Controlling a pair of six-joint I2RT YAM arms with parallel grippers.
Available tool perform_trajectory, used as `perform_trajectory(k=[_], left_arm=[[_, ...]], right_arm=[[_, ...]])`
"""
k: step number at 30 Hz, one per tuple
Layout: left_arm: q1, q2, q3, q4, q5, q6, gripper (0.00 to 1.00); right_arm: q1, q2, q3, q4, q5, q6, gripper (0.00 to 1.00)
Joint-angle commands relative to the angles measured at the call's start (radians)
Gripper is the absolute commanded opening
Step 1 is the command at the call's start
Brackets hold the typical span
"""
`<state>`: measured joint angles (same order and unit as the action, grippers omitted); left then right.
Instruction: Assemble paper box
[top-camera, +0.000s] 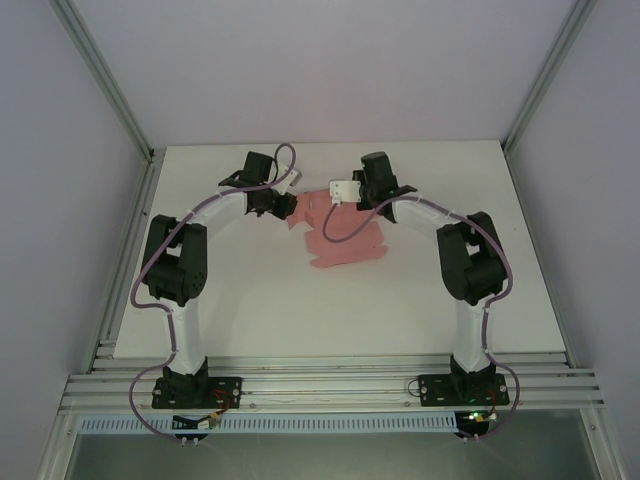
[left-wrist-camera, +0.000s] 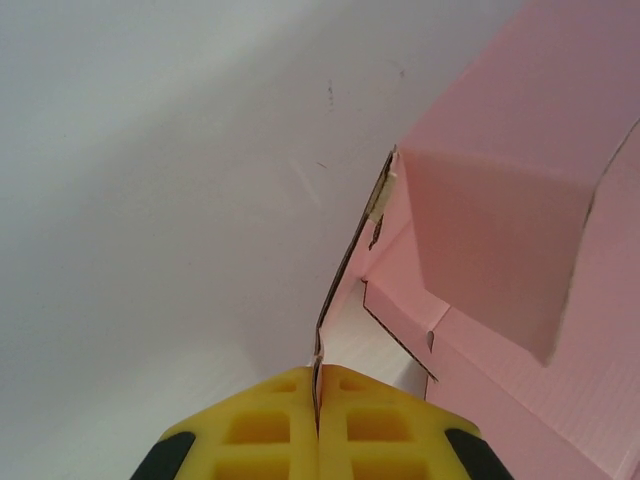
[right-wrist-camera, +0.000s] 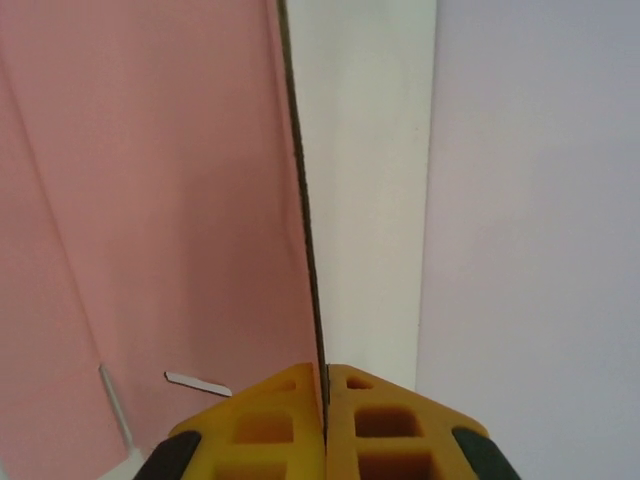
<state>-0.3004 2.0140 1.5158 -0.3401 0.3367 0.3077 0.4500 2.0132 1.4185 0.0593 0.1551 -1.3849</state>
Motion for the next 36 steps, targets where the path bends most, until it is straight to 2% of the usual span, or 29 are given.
perform_trajectory(k=[1,3,8,10,15,17,19,20,21,25,29,32,36], left_arm=[[-0.011,-0.015,-0.001,-0.051,0.035,-0.010,0.00],[-0.010,-0.024,-0.009,-0.048,0.031,-0.024,0.00],[-0.008,-0.060,-0.041,-0.035,0.060,-0.064,0.00],[-0.009,-0.077,-0.060,-0.021,0.070,-0.091,0.06],[0.004,-0.174,-0.161,0.046,0.096,-0.157,0.33],[0.020,-0.242,-0.220,0.094,0.108,-0.188,0.55],[0.043,-0.310,-0.277,0.133,0.114,-0.211,0.63],[0.058,-0.348,-0.311,0.157,0.108,-0.229,0.78],[0.072,-0.379,-0.339,0.178,0.087,-0.243,0.99],[0.149,-0.445,-0.419,0.248,-0.060,-0.325,1.00],[0.225,-0.320,-0.324,0.165,-0.184,-0.426,1.00],[0.230,-0.165,-0.185,0.069,-0.190,-0.429,1.00],[0.208,-0.027,-0.074,0.006,-0.097,-0.407,0.99]], right_arm=[[0.027,0.007,-0.151,0.312,0.029,-0.108,0.00],[0.032,0.022,-0.213,0.474,0.046,-0.147,0.00],[0.032,0.041,-0.262,0.694,0.100,-0.144,0.00],[0.032,0.045,-0.279,0.745,0.104,-0.158,0.00],[0.039,0.027,-0.336,0.797,0.091,-0.151,0.00],[0.039,0.015,-0.352,0.792,0.086,-0.148,0.00],[0.040,0.009,-0.361,0.796,0.081,-0.136,0.00],[0.040,0.006,-0.363,0.797,0.078,-0.130,0.00],[0.040,0.006,-0.366,0.805,0.074,-0.125,0.00],[0.042,0.016,-0.374,0.830,0.061,-0.130,0.00],[0.043,0.012,-0.377,0.815,0.054,-0.129,0.00],[0.043,0.004,-0.377,0.796,0.047,-0.111,0.00],[0.043,0.004,-0.373,0.782,0.055,-0.107,0.00]])
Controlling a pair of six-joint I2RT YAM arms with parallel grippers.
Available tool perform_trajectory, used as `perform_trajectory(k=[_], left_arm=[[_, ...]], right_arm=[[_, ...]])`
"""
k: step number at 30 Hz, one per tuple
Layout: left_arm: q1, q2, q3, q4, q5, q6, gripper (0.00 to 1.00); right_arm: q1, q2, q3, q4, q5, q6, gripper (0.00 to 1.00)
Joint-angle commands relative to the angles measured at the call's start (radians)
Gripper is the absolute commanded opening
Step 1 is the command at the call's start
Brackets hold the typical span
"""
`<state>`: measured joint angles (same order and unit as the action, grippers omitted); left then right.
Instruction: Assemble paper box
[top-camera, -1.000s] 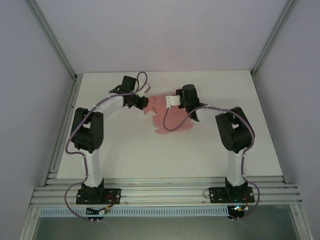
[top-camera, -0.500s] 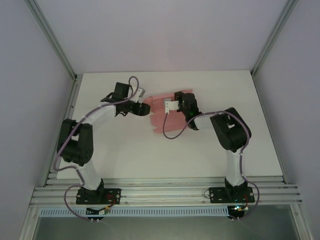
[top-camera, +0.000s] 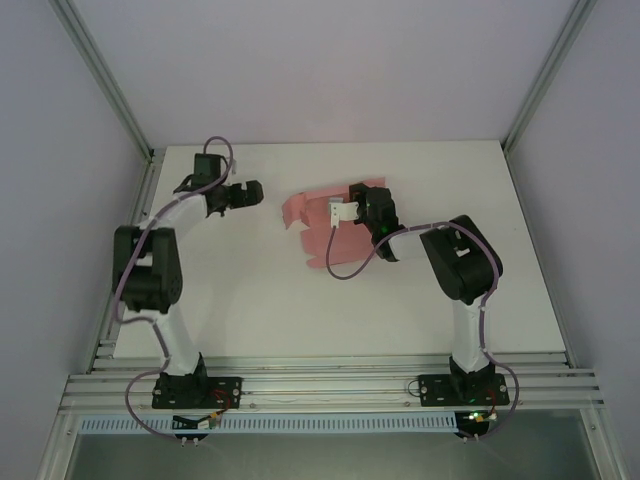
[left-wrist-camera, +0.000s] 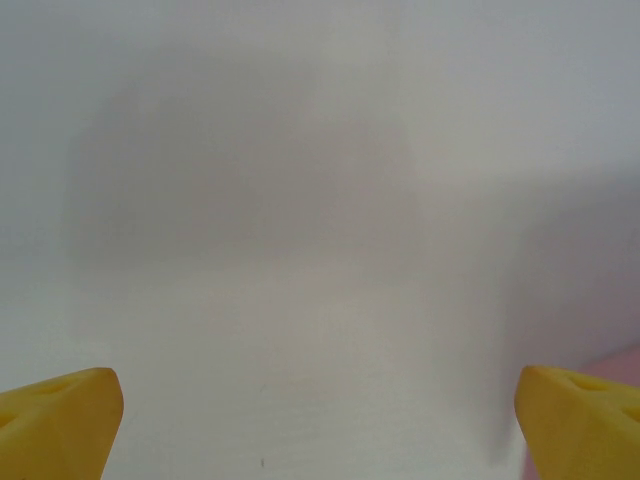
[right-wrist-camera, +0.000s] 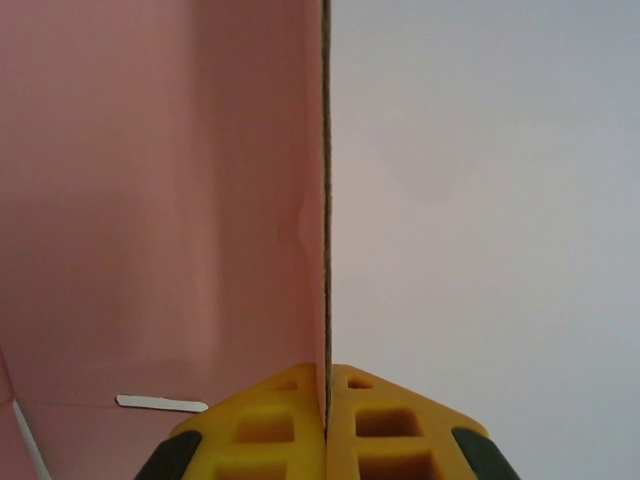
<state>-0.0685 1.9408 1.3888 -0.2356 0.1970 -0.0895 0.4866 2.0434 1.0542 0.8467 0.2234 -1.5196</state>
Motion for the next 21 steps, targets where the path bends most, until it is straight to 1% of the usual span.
perform_trajectory(k=[1,2,3,4,5,6,8,12,15,18,21], left_arm=[[-0.035,0.063,0.064,-0.099,0.077,0.007,0.95],[-0.048,0.076,0.068,-0.107,0.162,0.043,0.88],[-0.062,0.081,0.065,-0.109,0.222,0.070,0.85],[-0.081,0.080,0.055,-0.103,0.247,0.088,0.81],[-0.104,0.078,0.046,-0.099,0.260,0.124,0.77],[-0.125,0.079,0.040,-0.098,0.251,0.149,0.72],[-0.156,0.091,0.052,-0.102,0.252,0.177,0.61],[-0.169,0.115,0.080,-0.094,0.323,0.162,0.44],[-0.181,0.102,0.056,-0.065,0.400,0.179,0.37],[-0.206,0.084,0.033,-0.058,0.398,0.218,0.34],[-0.220,0.085,0.034,-0.051,0.391,0.215,0.33]], right_arm=[[0.006,-0.026,-0.009,-0.010,-0.011,0.028,0.00],[0.007,-0.026,-0.008,-0.015,-0.008,0.027,0.00],[0.006,-0.026,-0.007,-0.018,-0.006,0.025,0.00],[0.006,-0.026,-0.008,-0.018,-0.004,0.026,0.00],[0.006,-0.025,-0.008,-0.018,-0.002,0.027,0.00],[0.007,-0.028,-0.011,-0.018,-0.002,0.029,0.00],[0.006,-0.030,-0.013,-0.025,-0.005,0.037,0.00],[0.007,-0.026,-0.016,-0.034,-0.003,0.039,0.00],[0.006,-0.020,-0.013,-0.030,0.005,0.042,0.00],[0.007,-0.022,-0.008,-0.043,0.006,0.050,0.00],[0.007,-0.021,-0.011,-0.049,0.001,0.044,0.00]])
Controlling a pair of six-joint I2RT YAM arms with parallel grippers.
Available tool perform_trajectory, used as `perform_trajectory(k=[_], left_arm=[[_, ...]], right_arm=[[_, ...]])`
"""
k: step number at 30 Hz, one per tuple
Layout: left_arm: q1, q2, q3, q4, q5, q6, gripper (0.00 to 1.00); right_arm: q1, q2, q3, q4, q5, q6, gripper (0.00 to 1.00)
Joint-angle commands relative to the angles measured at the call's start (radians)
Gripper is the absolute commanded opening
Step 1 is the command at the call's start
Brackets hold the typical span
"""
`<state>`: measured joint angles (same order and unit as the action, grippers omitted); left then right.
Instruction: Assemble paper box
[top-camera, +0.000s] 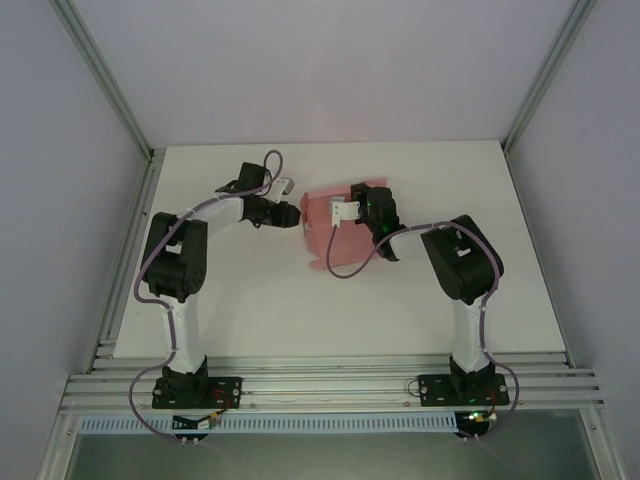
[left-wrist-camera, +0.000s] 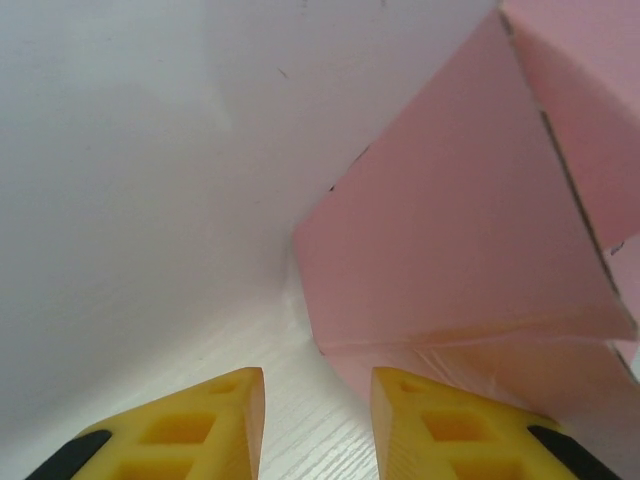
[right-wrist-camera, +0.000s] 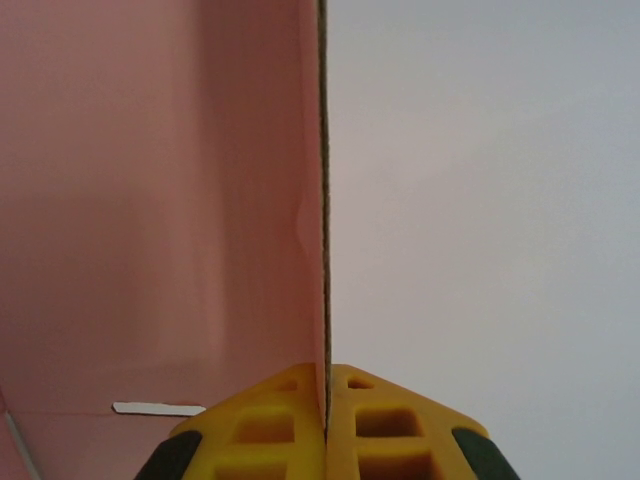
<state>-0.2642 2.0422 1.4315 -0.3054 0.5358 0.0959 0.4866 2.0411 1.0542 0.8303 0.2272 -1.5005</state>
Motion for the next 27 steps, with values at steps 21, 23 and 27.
perform_trajectory(k=[21,23,27], left_arm=[[-0.063,-0.005,0.030,0.139,0.239,-0.068,0.42],[-0.064,0.001,0.019,0.182,0.231,-0.105,0.42],[-0.072,0.007,0.017,0.264,0.177,-0.229,0.43]], right_arm=[[0.018,-0.025,-0.016,-0.076,0.002,0.027,0.00],[0.020,-0.024,-0.020,-0.073,0.001,0.024,0.00],[0.026,-0.024,-0.025,-0.066,0.006,0.021,0.00]])
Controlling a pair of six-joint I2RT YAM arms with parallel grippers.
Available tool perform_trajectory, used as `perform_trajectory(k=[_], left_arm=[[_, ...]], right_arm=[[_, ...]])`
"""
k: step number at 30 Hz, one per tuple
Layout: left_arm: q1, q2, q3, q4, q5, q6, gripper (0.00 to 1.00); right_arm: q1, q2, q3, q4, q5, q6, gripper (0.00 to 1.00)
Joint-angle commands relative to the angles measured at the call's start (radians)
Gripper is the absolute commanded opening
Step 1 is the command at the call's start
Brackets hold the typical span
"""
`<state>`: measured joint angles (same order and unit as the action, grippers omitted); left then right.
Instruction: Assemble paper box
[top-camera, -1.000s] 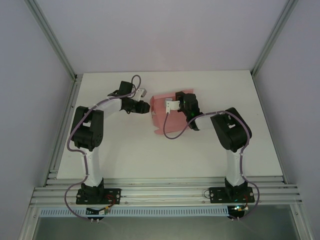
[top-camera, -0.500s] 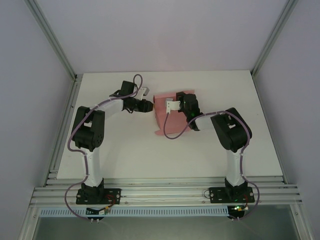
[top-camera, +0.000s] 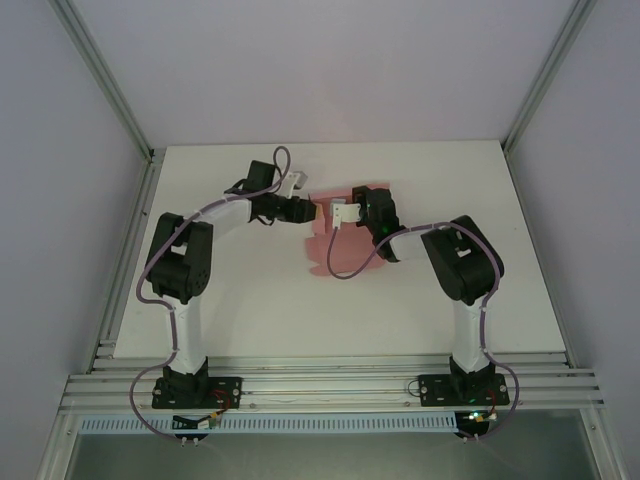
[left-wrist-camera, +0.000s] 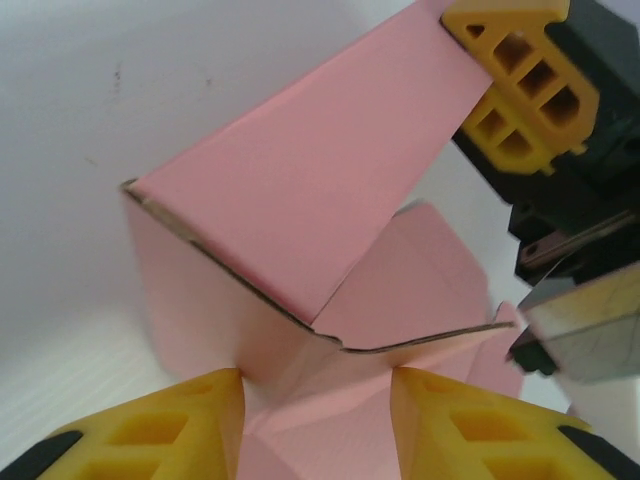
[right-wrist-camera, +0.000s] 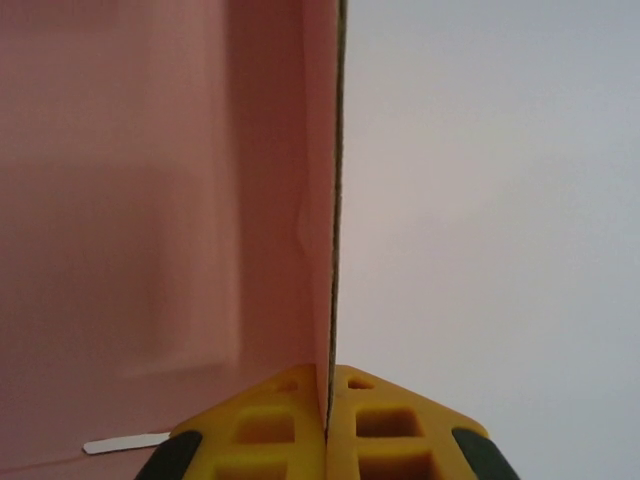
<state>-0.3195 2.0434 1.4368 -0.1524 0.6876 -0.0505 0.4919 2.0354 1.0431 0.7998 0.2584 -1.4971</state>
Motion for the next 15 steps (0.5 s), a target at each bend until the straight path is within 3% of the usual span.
perform_trajectory(k=[1,8,11,15], left_arm=[[-0.019,0.006,0.012,0.118,0.019,-0.084,0.42],[-0.066,-0.025,-0.052,0.039,-0.151,0.051,0.38],[-0.085,-0.059,-0.137,0.060,-0.243,0.078,0.38],[-0.088,-0.111,-0.257,0.164,-0.263,0.057,0.39]], right_arm=[[0.021,-0.017,-0.013,-0.033,-0.024,0.022,0.00],[0.022,-0.039,-0.018,-0.025,-0.017,0.049,0.00],[0.024,-0.042,-0.039,0.024,-0.016,0.034,0.00],[0.029,-0.037,-0.083,0.078,-0.019,-0.017,0.00]])
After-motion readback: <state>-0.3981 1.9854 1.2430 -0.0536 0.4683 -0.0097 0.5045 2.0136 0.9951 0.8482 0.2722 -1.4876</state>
